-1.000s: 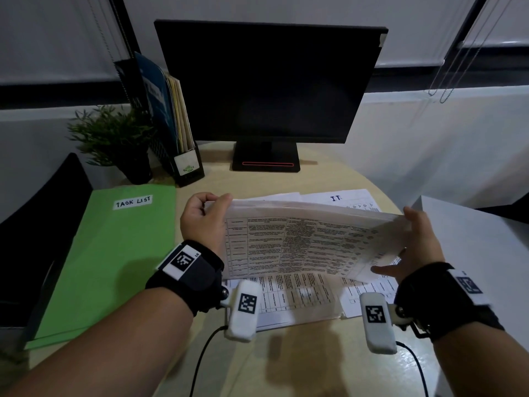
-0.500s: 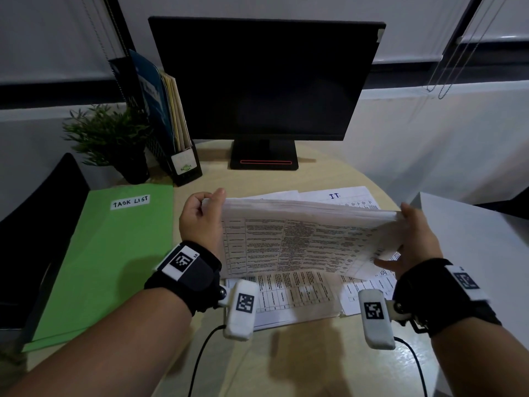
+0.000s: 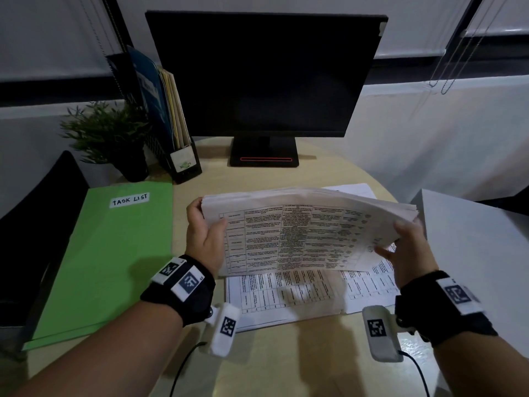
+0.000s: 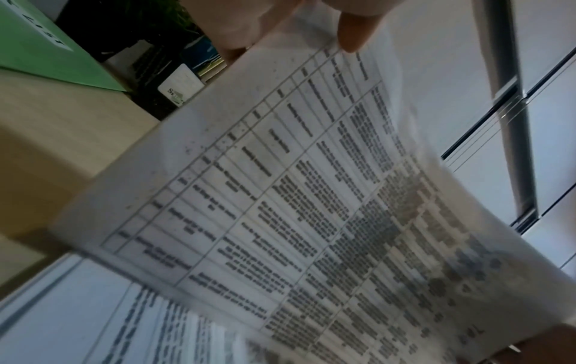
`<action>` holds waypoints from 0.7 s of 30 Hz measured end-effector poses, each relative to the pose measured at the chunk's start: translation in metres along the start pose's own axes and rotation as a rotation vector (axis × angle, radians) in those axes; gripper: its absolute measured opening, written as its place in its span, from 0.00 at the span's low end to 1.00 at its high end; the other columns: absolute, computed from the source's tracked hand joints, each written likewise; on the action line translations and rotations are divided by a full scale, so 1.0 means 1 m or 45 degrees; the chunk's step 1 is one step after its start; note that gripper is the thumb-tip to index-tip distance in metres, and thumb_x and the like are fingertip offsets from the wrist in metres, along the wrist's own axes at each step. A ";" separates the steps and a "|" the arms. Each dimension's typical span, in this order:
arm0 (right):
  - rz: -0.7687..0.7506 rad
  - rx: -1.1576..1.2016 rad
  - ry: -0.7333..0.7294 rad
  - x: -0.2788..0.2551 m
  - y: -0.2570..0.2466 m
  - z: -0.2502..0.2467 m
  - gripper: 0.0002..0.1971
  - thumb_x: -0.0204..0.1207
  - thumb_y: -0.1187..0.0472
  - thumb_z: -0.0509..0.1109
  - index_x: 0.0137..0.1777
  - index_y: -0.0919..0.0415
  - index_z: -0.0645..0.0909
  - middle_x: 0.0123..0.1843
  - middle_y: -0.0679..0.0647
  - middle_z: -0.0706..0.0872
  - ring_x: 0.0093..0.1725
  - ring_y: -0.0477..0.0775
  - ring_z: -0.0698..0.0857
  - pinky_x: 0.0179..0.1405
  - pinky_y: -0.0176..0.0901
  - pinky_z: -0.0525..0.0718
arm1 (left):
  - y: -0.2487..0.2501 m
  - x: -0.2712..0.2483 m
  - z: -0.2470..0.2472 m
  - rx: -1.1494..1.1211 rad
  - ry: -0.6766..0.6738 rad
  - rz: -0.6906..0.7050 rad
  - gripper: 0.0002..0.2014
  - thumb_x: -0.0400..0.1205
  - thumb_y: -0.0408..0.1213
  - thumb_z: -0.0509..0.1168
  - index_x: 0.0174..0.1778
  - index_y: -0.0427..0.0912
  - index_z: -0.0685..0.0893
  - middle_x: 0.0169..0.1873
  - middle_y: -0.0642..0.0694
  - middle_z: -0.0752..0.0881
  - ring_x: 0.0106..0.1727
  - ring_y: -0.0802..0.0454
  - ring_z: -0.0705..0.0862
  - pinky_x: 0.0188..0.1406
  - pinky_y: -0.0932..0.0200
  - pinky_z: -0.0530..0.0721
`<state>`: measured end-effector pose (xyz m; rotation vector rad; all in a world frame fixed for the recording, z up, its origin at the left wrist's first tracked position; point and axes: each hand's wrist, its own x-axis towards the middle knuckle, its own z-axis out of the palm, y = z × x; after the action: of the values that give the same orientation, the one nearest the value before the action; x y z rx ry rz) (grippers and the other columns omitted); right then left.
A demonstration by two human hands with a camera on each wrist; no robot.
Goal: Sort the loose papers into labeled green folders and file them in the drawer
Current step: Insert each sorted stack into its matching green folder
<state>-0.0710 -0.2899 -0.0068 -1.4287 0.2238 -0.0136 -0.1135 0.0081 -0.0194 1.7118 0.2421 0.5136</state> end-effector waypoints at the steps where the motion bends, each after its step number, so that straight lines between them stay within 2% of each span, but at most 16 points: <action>1: -0.014 -0.023 0.009 0.000 0.002 -0.001 0.25 0.52 0.47 0.64 0.53 0.45 0.73 0.52 0.52 0.79 0.54 0.52 0.77 0.49 0.49 0.76 | -0.003 -0.001 0.000 0.058 -0.020 0.002 0.13 0.85 0.25 0.56 0.63 0.40 0.64 0.47 0.54 0.81 0.44 0.69 0.83 0.40 0.75 0.82; 4: 0.031 -0.130 0.030 0.002 0.017 -0.005 0.25 0.58 0.59 0.61 0.59 0.50 0.72 0.50 0.49 0.81 0.53 0.51 0.77 0.48 0.45 0.71 | -0.014 -0.007 0.000 0.200 -0.085 -0.088 0.07 0.88 0.34 0.54 0.60 0.42 0.65 0.48 0.55 0.81 0.45 0.68 0.82 0.40 0.69 0.83; 6: 0.065 -0.267 0.013 0.005 0.029 -0.008 0.19 0.71 0.66 0.62 0.62 0.53 0.72 0.56 0.54 0.81 0.59 0.55 0.78 0.55 0.47 0.71 | -0.020 -0.011 0.001 0.240 -0.118 -0.177 0.06 0.88 0.35 0.52 0.59 0.43 0.64 0.49 0.51 0.81 0.47 0.59 0.82 0.39 0.66 0.81; 8: 0.043 -0.479 0.017 0.008 0.036 -0.010 0.14 0.82 0.69 0.57 0.63 0.57 0.74 0.58 0.56 0.80 0.61 0.57 0.77 0.59 0.47 0.70 | -0.019 -0.011 0.003 0.320 -0.103 -0.211 0.04 0.88 0.35 0.52 0.57 0.42 0.64 0.47 0.52 0.80 0.46 0.55 0.82 0.35 0.66 0.79; 10: -0.023 -0.665 0.105 0.013 0.033 -0.012 0.13 0.82 0.69 0.58 0.64 0.61 0.75 0.56 0.57 0.80 0.57 0.55 0.77 0.54 0.44 0.70 | -0.009 -0.006 0.008 0.400 -0.045 -0.209 0.03 0.88 0.35 0.52 0.55 0.41 0.65 0.44 0.52 0.80 0.42 0.55 0.81 0.31 0.67 0.77; 13: -0.170 -0.846 0.283 0.024 0.012 -0.014 0.14 0.78 0.70 0.60 0.62 0.62 0.76 0.52 0.56 0.79 0.51 0.56 0.77 0.49 0.43 0.70 | 0.008 0.008 0.019 0.389 -0.001 -0.182 0.03 0.88 0.35 0.53 0.55 0.40 0.66 0.45 0.50 0.80 0.41 0.57 0.80 0.31 0.67 0.76; 15: -0.222 -0.913 0.327 0.032 -0.003 -0.018 0.13 0.78 0.70 0.61 0.62 0.62 0.75 0.50 0.56 0.79 0.49 0.54 0.75 0.47 0.42 0.69 | 0.014 0.016 0.027 0.381 -0.013 -0.204 0.03 0.88 0.34 0.53 0.55 0.40 0.66 0.48 0.50 0.79 0.44 0.54 0.80 0.35 0.65 0.77; 17: -0.221 -1.011 0.320 0.041 -0.010 -0.022 0.12 0.78 0.70 0.60 0.61 0.65 0.75 0.50 0.59 0.79 0.47 0.55 0.75 0.45 0.40 0.67 | 0.010 0.022 0.036 0.399 -0.053 -0.291 0.05 0.88 0.34 0.54 0.57 0.40 0.67 0.55 0.46 0.80 0.52 0.48 0.80 0.47 0.57 0.80; 19: -0.154 -1.101 0.295 0.050 -0.006 -0.028 0.15 0.80 0.69 0.61 0.66 0.64 0.74 0.53 0.60 0.81 0.50 0.61 0.79 0.46 0.39 0.68 | -0.006 0.026 0.046 0.468 -0.119 -0.446 0.11 0.88 0.35 0.54 0.65 0.37 0.67 0.63 0.41 0.80 0.60 0.42 0.80 0.60 0.50 0.79; 21: -0.050 -1.195 0.252 0.062 0.005 -0.035 0.18 0.80 0.66 0.62 0.70 0.61 0.72 0.60 0.64 0.83 0.56 0.67 0.81 0.48 0.43 0.72 | -0.027 0.026 0.058 0.576 -0.206 -0.663 0.17 0.88 0.36 0.53 0.72 0.36 0.65 0.64 0.37 0.79 0.61 0.38 0.80 0.63 0.46 0.79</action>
<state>-0.0163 -0.3328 -0.0250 -2.3711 0.3936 -0.0919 -0.0611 -0.0257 -0.0476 2.0146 0.7041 -0.0753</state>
